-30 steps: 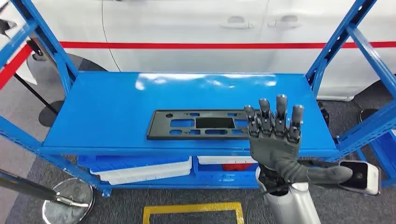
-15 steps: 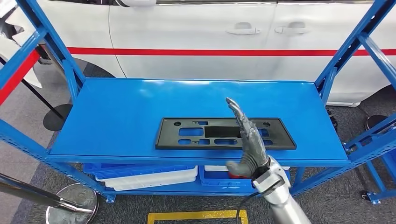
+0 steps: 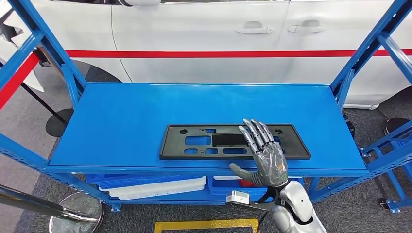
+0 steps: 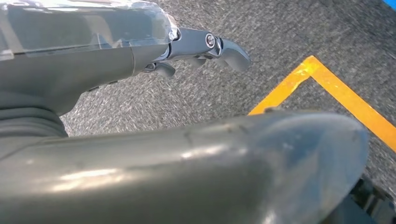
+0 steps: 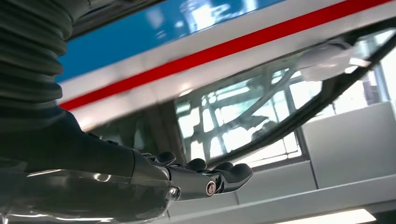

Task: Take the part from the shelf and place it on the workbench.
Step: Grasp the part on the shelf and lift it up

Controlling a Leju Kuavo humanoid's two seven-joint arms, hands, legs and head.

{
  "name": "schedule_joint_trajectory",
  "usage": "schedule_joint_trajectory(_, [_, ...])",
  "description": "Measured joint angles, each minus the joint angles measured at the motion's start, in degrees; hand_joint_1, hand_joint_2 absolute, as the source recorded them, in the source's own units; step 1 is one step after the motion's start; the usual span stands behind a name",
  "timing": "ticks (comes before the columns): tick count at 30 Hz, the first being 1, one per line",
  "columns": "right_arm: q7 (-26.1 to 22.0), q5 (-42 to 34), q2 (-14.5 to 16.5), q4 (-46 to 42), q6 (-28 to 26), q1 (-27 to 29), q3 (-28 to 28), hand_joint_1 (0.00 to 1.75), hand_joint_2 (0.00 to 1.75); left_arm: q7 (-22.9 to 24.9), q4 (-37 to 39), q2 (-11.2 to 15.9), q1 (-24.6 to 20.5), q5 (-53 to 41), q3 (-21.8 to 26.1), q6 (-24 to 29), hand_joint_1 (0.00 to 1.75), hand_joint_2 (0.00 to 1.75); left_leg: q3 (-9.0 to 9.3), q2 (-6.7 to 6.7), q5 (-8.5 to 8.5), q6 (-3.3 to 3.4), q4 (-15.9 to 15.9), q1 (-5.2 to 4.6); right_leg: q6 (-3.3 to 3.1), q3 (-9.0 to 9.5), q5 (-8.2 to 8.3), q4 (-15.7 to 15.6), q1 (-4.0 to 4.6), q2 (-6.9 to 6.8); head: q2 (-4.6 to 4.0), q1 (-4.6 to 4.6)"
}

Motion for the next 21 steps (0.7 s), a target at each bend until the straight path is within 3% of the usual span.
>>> schedule_joint_trajectory(2, [2.60, 6.77, -0.04, 1.39, -3.00, -0.04, -0.54, 0.00, 1.75, -0.01, 0.01, 0.09, -0.07, -0.01, -0.40, -0.03, 0.00, 0.00, -0.46, 0.06, -1.38, -0.53, 1.64, 0.04, -0.67, 0.42, 0.02, -0.44, -0.25, -0.07, 0.00, -0.01])
schedule_joint_trajectory(5, [3.92, 9.86, -0.11, 3.32, -4.45, -0.09, -0.73, 0.00, 1.75, -0.05, 0.01, 0.11, -0.16, -0.10, -0.59, -0.11, 0.00, 0.00, -5.07, 0.10, -6.32, -0.89, 11.72, 0.12, -1.37, 0.76, -0.18, -0.60, -0.11, -0.25, 0.00, -0.02])
schedule_joint_trajectory(6, [4.25, 10.61, -0.11, 3.98, -4.68, -0.08, -0.76, 0.00, 1.75, -0.06, 0.01, 0.11, -0.14, -0.14, -0.66, -0.15, 0.00, 0.00, -6.68, 0.10, -7.27, -0.96, 14.87, 0.14, -1.47, 0.81, -0.25, -0.56, 0.00, -0.25, 0.00, -0.02])
schedule_joint_trajectory(7, [4.64, 11.54, -0.11, 4.57, -4.93, -0.09, -0.78, 0.00, 1.75, -0.07, 0.02, 0.11, -0.10, -0.14, -0.77, -0.20, 0.00, 0.00, -7.37, 0.10, -7.04, -0.96, 16.03, 0.13, -1.55, 0.87, -0.33, -0.50, 0.08, -0.22, 0.00, -0.02])
schedule_joint_trajectory(8, [5.13, 12.68, -0.11, 5.19, -5.23, -0.14, -0.79, 0.00, 1.75, -0.10, 0.03, 0.13, -0.08, -0.14, -0.93, -0.28, 0.00, 0.00, -7.03, 0.10, -5.75, -0.87, 15.01, 0.12, -1.58, 0.98, -0.42, -0.44, 0.15, -0.16, 0.00, -0.02])
schedule_joint_trajectory(11, [6.87, 16.04, -0.09, 7.50, -5.87, -0.77, -0.27, 0.00, 1.75, -0.24, 0.10, 0.30, -0.21, -0.14, -1.67, -0.62, 0.00, 0.00, -2.28, 0.08, -0.25, -0.06, 4.29, -0.11, -1.34, 1.41, -0.80, -0.21, 0.35, -0.01, 0.00, -0.02])
schedule_joint_trajectory(13, [7.91, 17.29, 0.00, 9.71, -6.02, -1.92, 0.94, 0.00, 1.75, -0.32, 0.14, 0.39, -0.40, -0.14, -2.07, -0.83, 0.00, 0.00, -0.76, 0.06, 0.56, 0.41, 0.73, -0.40, -0.90, 1.29, -0.83, -0.08, 0.46, 0.05, 0.00, -0.02])
schedule_joint_trajectory(15, [8.48, 17.85, 0.19, 12.15, -6.04, -3.51, 2.63, 0.00, 1.75, -0.40, 0.15, 0.41, -0.47, -0.14, -2.45, -0.95, 0.00, 0.00, -0.63, 0.06, 0.73, 0.88, 0.23, -0.39, -0.34, 1.16, -0.72, -0.14, 0.47, 0.07, 0.00, -0.01])
schedule_joint_trajectory(17, [8.58, 17.85, 0.40, 14.45, -6.06, -5.05, 4.42, 0.00, 1.75, -0.50, 0.15, 0.40, -0.47, -0.14, -2.93, -0.97, 0.00, 0.00, -0.40, 0.14, 1.21, 1.52, -0.45, -0.12, 0.25, 0.72, -1.70, 1.00, 0.43, 0.05, 0.00, 0.00])
schedule_joint_trajectory(18, [8.58, 17.76, 0.54, 15.66, -6.07, -5.81, 5.28, 0.00, 1.75, -0.55, 0.15, 0.40, -0.50, -0.14, -3.14, -0.99, 0.00, 0.00, -0.31, 0.19, 1.42, 1.80, -0.74, 0.04, 0.52, -0.22, -3.11, 3.18, 0.37, 0.03, 0.00, 0.00])
schedule_joint_trajectory(21, [8.58, 17.54, 0.83, 18.59, -6.07, -7.42, 6.82, 0.00, 1.75, -0.63, 0.15, 0.43, -0.51, -0.08, -3.37, -1.04, 0.00, 0.00, -0.34, 0.20, 1.51, 2.04, -0.76, -0.01, 1.10, -5.01, -7.85, 13.69, -0.15, 0.00, 0.00, 0.00])
